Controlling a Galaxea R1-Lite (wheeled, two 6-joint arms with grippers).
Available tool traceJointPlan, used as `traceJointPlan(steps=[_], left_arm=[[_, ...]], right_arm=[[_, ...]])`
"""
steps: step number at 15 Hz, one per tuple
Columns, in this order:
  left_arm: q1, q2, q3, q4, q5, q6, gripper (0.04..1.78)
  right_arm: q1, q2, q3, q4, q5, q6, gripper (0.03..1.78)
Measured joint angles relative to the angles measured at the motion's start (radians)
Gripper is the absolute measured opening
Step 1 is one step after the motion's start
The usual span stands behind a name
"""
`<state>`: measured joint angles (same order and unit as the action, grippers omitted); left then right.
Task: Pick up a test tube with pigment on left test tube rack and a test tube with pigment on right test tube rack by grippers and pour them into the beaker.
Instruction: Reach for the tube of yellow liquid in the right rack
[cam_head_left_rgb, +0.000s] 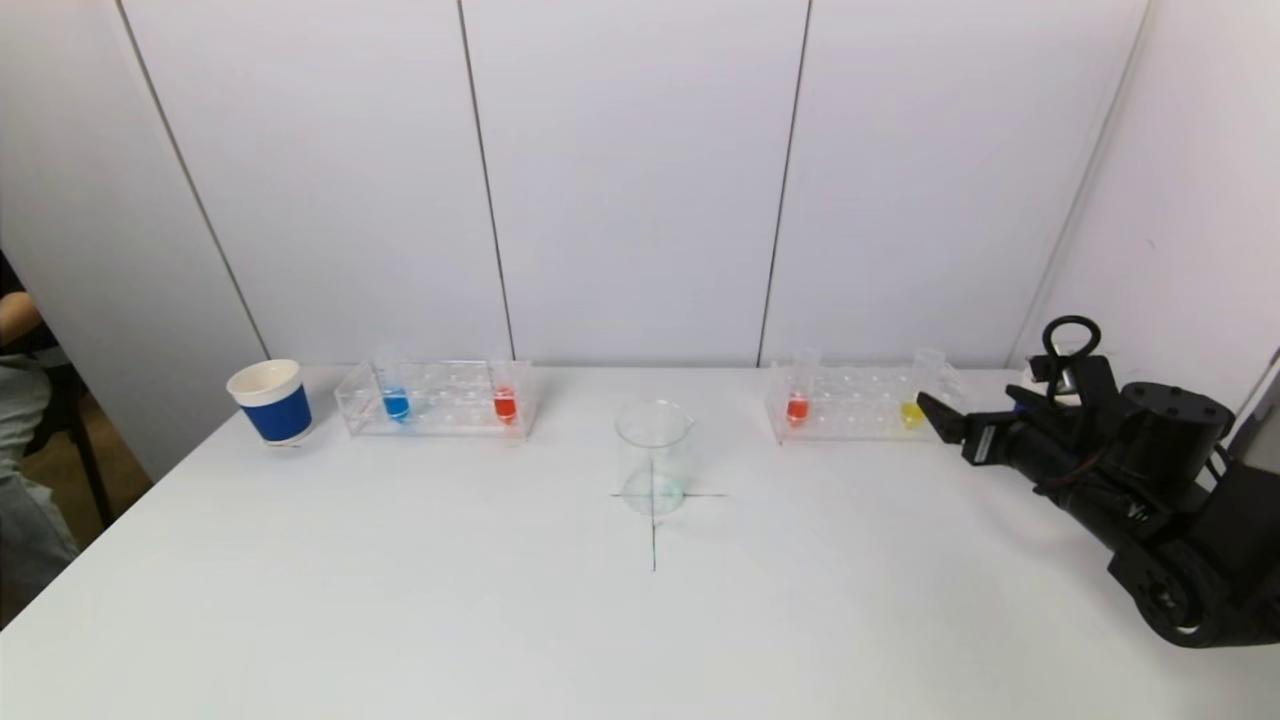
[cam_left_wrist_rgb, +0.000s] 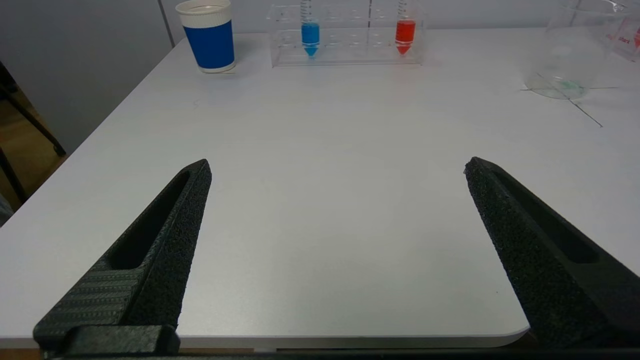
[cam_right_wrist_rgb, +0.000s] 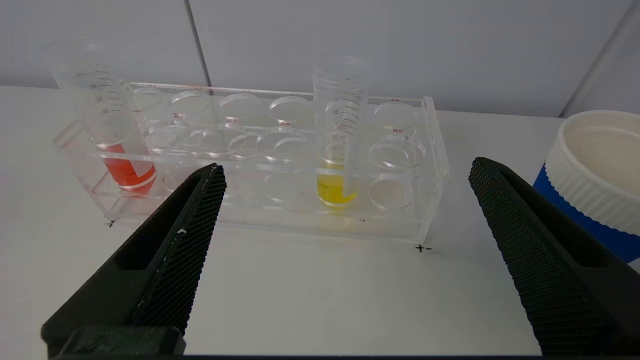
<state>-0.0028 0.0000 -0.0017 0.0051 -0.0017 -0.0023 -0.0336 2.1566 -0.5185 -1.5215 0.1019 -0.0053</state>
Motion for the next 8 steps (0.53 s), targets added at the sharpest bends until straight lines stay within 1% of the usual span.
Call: traceJointPlan(steps=[4,8], left_arm=[[0.001,0.0,0.0,0.0,0.0,0.0,1.77],[0.001,0.0,0.0,0.0,0.0,0.0,1.77]], right_arm=[[0.01,0.028,-0.048,0.0,-0.015,0.0,1.77],[0.012,0.06,-0.087,0.0,-0.016,0.0,1.77]])
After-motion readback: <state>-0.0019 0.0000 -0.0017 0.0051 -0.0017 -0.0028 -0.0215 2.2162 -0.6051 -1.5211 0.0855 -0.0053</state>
